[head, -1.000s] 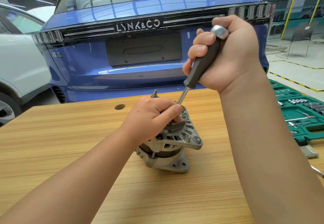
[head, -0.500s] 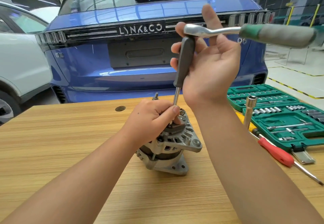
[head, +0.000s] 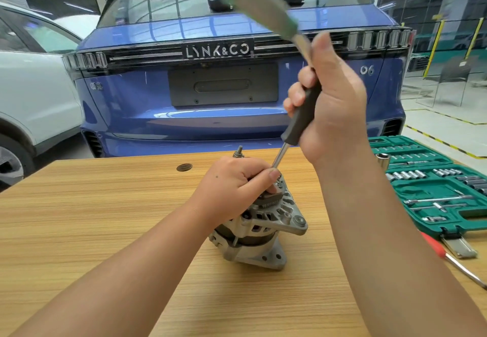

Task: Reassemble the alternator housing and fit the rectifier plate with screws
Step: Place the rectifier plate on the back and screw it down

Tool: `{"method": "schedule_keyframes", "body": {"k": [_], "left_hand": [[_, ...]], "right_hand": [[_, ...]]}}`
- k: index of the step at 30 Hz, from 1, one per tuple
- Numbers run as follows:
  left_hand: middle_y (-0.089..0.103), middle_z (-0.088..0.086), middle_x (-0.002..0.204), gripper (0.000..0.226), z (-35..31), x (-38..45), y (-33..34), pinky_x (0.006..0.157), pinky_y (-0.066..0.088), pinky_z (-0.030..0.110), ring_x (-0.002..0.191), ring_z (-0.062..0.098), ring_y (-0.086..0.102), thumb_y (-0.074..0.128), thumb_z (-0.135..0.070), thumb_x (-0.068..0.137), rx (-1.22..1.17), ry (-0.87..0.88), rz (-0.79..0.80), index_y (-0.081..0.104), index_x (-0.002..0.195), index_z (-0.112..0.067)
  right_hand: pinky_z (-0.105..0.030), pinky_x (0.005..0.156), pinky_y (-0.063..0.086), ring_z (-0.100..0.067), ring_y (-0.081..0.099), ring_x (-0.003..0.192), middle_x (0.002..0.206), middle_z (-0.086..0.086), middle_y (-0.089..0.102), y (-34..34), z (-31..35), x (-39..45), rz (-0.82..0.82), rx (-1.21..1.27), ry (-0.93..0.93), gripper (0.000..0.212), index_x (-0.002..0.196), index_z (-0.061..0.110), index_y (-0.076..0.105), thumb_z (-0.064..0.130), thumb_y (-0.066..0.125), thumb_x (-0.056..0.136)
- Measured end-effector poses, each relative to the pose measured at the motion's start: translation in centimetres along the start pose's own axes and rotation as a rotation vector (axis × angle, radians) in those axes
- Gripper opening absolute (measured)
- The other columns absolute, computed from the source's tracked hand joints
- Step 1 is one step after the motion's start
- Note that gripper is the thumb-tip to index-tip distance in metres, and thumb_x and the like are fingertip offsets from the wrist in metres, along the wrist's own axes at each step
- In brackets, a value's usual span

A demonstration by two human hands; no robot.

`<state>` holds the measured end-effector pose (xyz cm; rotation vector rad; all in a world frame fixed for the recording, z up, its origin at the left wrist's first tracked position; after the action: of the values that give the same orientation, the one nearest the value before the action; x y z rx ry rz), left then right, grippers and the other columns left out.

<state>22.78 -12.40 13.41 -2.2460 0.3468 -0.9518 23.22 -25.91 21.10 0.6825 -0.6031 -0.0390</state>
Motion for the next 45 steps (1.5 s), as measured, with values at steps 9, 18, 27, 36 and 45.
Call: {"method": "schedule_keyframes", "body": {"k": [9, 18, 27, 36, 45], "left_hand": [[0.072, -0.027, 0.081, 0.029, -0.1, -0.1, -0.1, 0.070, 0.044, 0.008, 0.080, -0.001, 0.065, 0.052, -0.038, 0.097, -0.029, -0.031, 0.011, 0.075, 0.080, -0.035], [0.073, -0.025, 0.083, 0.031, 0.2, -0.1, -0.1, 0.070, 0.043, 0.011, 0.085, 0.000, 0.065, 0.047, -0.045, 0.096, -0.025, -0.055, 0.012, 0.071, 0.076, -0.043], [0.075, -0.016, 0.081, 0.037, 0.4, 0.0, 0.0, 0.077, 0.047, 0.030, 0.082, 0.010, 0.066, 0.039, -0.059, 0.091, -0.023, -0.057, 0.002, 0.069, 0.075, -0.045], [0.074, -0.014, 0.079, 0.034, 0.9, 0.0, 0.1, 0.068, 0.046, 0.021, 0.079, 0.010, 0.064, 0.048, -0.050, 0.095, -0.023, -0.091, -0.001, 0.073, 0.074, -0.039], [0.074, -0.012, 0.078, 0.038, 1.0, 0.1, 0.2, 0.073, 0.046, 0.028, 0.079, 0.014, 0.065, 0.046, -0.049, 0.096, 0.003, -0.089, -0.002, 0.075, 0.077, -0.034]], "right_hand": [[-0.026, 0.071, 0.034, -0.007, 0.058, 0.071, 0.109, 0.007, 0.071, 0.5, -1.6, -0.6, 0.108, 0.276, 0.345, 0.026, 0.106, 0.016, 0.060, 0.019, 0.061, 0.080], [-0.028, 0.058, 0.045, -0.017, 0.058, 0.071, 0.107, -0.005, 0.068, 1.7, 0.2, -1.5, 0.203, -0.002, -0.104, 0.033, 0.114, 0.028, 0.056, 0.000, 0.045, 0.102], [-0.037, 0.069, 0.032, -0.024, 0.048, 0.076, 0.093, -0.010, 0.058, 2.2, -0.7, -1.6, 0.433, 0.358, 0.116, 0.045, 0.123, 0.022, 0.061, 0.042, 0.040, 0.088], [-0.027, 0.059, 0.034, -0.011, 0.043, 0.061, 0.074, 0.005, 0.051, 0.8, -0.9, -0.8, 0.091, 0.084, 0.110, 0.020, 0.094, 0.017, 0.061, 0.034, 0.055, 0.102], [-0.025, 0.064, 0.042, -0.009, 0.058, 0.070, 0.093, 0.007, 0.069, 0.6, -1.4, -0.8, 0.135, 0.200, 0.225, 0.024, 0.105, 0.032, 0.058, 0.011, 0.059, 0.093]]}}
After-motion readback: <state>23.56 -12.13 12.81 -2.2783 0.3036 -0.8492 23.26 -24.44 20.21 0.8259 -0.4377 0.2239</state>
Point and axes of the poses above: each hand's wrist, its own x-axis towards the middle knuckle, its own y-axis out of the palm, z = x × y, the point moved 8 cm from there along x, towards the middle knuckle
